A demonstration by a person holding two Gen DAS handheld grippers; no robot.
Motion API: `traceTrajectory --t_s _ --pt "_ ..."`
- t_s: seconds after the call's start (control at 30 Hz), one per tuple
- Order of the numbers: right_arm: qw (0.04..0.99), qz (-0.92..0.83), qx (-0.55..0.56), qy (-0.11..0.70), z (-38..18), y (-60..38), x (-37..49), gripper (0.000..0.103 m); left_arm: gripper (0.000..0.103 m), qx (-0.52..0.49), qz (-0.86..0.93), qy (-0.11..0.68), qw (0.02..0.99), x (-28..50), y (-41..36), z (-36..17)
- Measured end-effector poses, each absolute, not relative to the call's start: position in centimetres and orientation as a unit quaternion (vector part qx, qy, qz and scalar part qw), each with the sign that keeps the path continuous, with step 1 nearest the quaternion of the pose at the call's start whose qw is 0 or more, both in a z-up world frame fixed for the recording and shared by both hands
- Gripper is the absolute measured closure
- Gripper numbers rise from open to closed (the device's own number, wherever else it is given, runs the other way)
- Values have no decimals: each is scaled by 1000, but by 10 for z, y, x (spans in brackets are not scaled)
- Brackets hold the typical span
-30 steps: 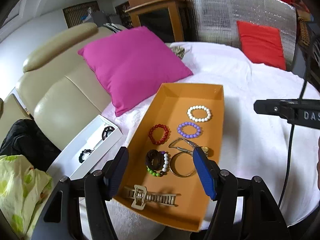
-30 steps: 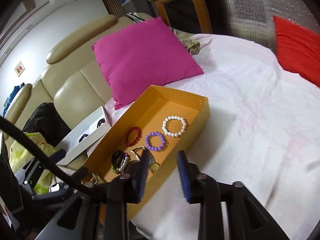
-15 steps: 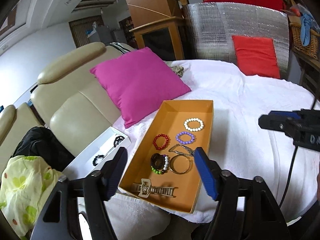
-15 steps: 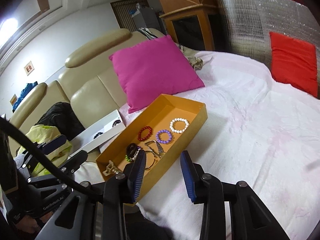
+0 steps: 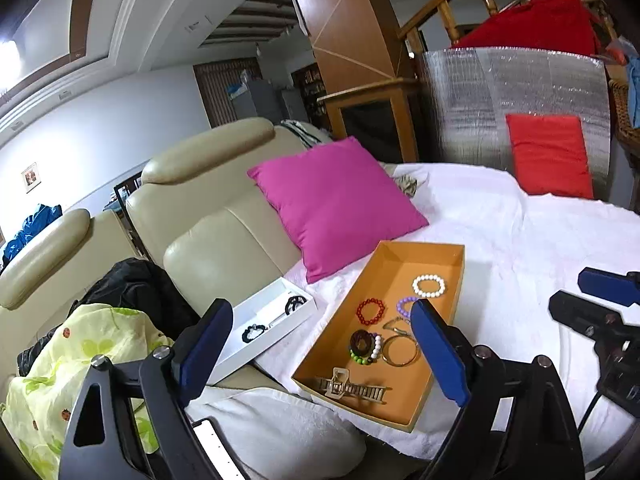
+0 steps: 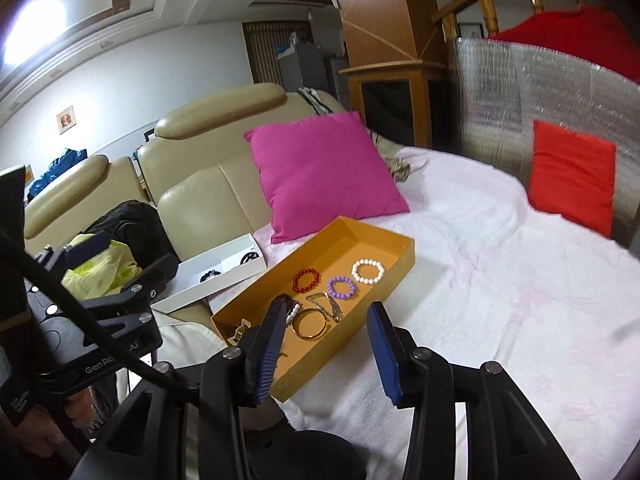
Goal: Organize jewelry
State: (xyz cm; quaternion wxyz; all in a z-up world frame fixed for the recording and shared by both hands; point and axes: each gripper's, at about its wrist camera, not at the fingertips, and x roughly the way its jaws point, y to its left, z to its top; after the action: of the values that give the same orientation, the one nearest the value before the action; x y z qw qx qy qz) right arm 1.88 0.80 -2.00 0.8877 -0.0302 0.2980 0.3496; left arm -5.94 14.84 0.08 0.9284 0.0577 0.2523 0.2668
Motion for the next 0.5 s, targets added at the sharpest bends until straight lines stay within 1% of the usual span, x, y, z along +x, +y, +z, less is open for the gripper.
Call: traceTrajectory --t_s 0.1,0.3,0.5 --pt "894 346 -43 281 -12 10 6 55 12 53 266 238 933 -69 145 9" --pt "908 332 -54 249 1 7 -10 49 12 44 276 213 936 -84 141 24" --pt "914 322 -46 241 2 6 -8 47 11 39 278 209 937 -84 143 26"
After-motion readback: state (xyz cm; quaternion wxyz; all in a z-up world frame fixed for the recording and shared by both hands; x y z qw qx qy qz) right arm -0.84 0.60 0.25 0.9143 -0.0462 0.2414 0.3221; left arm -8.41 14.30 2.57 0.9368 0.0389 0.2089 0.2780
